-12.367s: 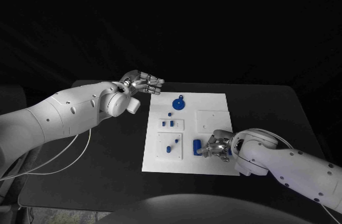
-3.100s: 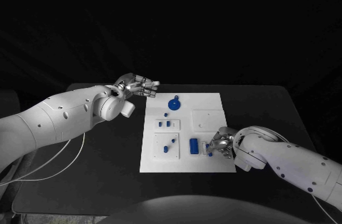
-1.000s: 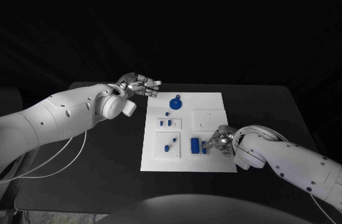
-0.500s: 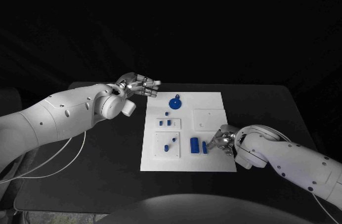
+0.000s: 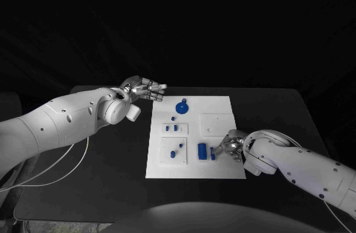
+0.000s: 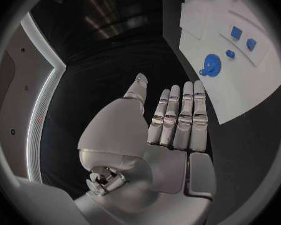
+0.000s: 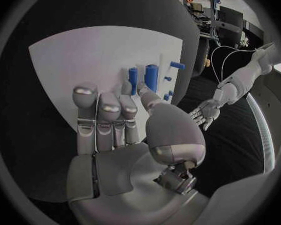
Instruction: Assemble the parts on the task board
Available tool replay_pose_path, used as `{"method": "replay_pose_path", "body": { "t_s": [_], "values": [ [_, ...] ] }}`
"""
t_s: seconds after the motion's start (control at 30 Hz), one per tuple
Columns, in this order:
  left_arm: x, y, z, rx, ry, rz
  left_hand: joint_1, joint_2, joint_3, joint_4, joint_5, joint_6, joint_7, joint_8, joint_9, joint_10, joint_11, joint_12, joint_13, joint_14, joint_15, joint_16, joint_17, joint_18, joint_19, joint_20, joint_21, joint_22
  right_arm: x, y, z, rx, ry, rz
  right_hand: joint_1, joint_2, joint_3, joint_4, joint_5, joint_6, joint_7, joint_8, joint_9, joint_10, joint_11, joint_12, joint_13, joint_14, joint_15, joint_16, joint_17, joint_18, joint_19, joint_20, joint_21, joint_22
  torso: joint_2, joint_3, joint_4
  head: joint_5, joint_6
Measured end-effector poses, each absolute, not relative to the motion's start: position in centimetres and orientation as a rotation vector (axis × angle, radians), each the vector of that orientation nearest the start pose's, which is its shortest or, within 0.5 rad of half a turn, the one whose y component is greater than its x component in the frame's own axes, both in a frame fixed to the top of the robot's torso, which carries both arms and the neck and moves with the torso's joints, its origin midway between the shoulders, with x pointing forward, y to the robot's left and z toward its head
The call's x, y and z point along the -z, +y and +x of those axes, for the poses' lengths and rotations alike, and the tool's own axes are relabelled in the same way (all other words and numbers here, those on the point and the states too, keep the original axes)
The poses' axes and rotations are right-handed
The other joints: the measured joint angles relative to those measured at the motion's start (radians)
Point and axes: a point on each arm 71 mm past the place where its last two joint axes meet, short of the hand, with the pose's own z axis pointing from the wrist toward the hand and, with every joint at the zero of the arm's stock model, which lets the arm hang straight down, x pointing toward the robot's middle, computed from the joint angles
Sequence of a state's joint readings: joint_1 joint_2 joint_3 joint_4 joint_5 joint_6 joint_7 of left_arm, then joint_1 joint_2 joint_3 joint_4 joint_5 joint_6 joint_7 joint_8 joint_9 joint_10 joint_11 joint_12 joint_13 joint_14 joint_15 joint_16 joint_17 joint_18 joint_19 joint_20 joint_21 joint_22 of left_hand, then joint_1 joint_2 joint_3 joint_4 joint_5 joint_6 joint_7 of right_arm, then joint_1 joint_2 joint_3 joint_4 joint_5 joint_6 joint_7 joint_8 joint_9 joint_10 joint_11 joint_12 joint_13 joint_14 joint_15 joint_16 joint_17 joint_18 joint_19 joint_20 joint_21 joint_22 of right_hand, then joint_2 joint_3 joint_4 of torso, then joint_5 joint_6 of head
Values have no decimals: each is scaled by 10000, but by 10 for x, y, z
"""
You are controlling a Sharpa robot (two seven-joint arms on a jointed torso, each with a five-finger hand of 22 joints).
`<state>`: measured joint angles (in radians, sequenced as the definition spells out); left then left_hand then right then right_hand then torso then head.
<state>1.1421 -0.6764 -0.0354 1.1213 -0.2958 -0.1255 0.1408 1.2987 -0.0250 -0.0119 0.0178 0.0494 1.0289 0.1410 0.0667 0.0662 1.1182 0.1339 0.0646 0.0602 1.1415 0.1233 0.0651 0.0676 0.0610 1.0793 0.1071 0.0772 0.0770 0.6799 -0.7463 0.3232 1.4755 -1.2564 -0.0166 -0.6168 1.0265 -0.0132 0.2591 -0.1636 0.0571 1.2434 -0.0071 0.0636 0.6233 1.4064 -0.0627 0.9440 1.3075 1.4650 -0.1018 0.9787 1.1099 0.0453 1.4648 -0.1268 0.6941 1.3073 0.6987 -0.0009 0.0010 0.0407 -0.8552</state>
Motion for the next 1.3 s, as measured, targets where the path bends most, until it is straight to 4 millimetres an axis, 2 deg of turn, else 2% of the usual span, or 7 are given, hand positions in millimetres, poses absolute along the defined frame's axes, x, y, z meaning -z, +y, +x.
{"method": "replay_pose_path", "body": {
  "t_s": [0.13, 0.33, 0.47, 0.73, 0.97, 1.13, 1.3],
  "values": [
    [246, 237, 538, 12130, 17593, -9982, 0, 0, 0, 0, 0, 0, 0, 0, 0, -29, -29, 0, 0, 0, 0, 0, 0, 0, 0, 0, 0, 0, 342, -202, 418, -3942, 23472, 5030, 149, -149, -169, 376, 0, 1, -1, 0, 212, 26, -26, 0, 0, -39, -37, 0, 0, 0, 0, 0, 0, 0, 0, 1, 4, -1, -11],
    [246, 237, 538, 12131, 17599, -9981, 0, 0, 0, 0, 0, 0, 0, 0, 0, -29, -29, 0, 0, 0, 0, 0, 0, 0, 0, 0, 0, 0, 345, -200, 418, -3759, 23426, 4697, 338, -198, -132, 437, 0, 32, -32, 0, 348, 37, -37, 0, 0, -40, -37, 0, 1, 0, 0, 0, 0, 0, 0, 1, 2, 17, -21],
    [246, 237, 538, 12130, 17604, -9980, 0, 0, 0, 0, 0, 0, 0, 0, 0, -29, -29, 0, 0, 0, 0, 0, 0, 0, 0, 0, 0, 0, 348, -200, 418, -3517, 23381, 4322, 525, -89, -4, 190, 0, 39, -38, 0, 410, 39, -39, 0, 0, -40, -37, 0, 4, 0, 0, 0, 0, 0, 0, 3, 0, 19, -30],
    [247, 237, 538, 12125, 17615, -9979, 0, 0, 0, 0, 0, 0, 0, 0, 0, -29, -29, 0, 0, 0, 0, 0, 0, 0, 0, 0, 0, 0, 347, -198, 422, -3279, 23031, 3639, 584, -78, 379, -364, -79, 109, -109, 0, 625, 73, -73, 0, 0, -40, -35, 0, 4, 0, 7, -6, 0, 0, 2, 7, -7, 22, -53],
    [247, 237, 538, 12121, 17626, -9978, 0, 0, 0, 0, 0, 0, 0, 0, 0, -29, -29, 0, 0, 0, 0, 0, 0, 0, 0, 0, 0, 0, 347, -197, 425, -3291, 22827, 3398, 476, 30, 417, -449, -136, 109, -109, 0, 801, 73, -72, 0, 0, -3, -72, 0, 0, 0, 38, -37, 0, 0, 3, 12, -7, 17, -53],
    [247, 237, 538, 12111, 17626, -9982, 0, 0, 0, 0, 0, 0, 0, 0, 0, -29, -29, 0, 0, 0, 0, 0, 0, 0, 0, 0, 0, 0, 348, -197, 425, -3331, 22778, 3357, 448, 37, 225, -282, -107, 179, -111, 0, 881, 73, -72, 0, 0, -3, -72, 0, 0, 0, 38, -37, 29, 0, 3, 7, -7, 12, -46],
    [247, 237, 538, 12100, 17623, -9986, 0, 0, 0, 0, 0, 0, 0, 0, 0, -29, -29, 0, 0, 0, 0, 0, 0, 0, 0, 0, 0, 0, 351, -201, 423, -3323, 22826, 3528, 36, -349, 70, 183, -23, 140, -72, 0, 919, 72, -72, 0, 0, -3, -71, 0, -23, 0, 1, -72, 28, 0, -1, 1, -5, 6, -20]
  ]
}}
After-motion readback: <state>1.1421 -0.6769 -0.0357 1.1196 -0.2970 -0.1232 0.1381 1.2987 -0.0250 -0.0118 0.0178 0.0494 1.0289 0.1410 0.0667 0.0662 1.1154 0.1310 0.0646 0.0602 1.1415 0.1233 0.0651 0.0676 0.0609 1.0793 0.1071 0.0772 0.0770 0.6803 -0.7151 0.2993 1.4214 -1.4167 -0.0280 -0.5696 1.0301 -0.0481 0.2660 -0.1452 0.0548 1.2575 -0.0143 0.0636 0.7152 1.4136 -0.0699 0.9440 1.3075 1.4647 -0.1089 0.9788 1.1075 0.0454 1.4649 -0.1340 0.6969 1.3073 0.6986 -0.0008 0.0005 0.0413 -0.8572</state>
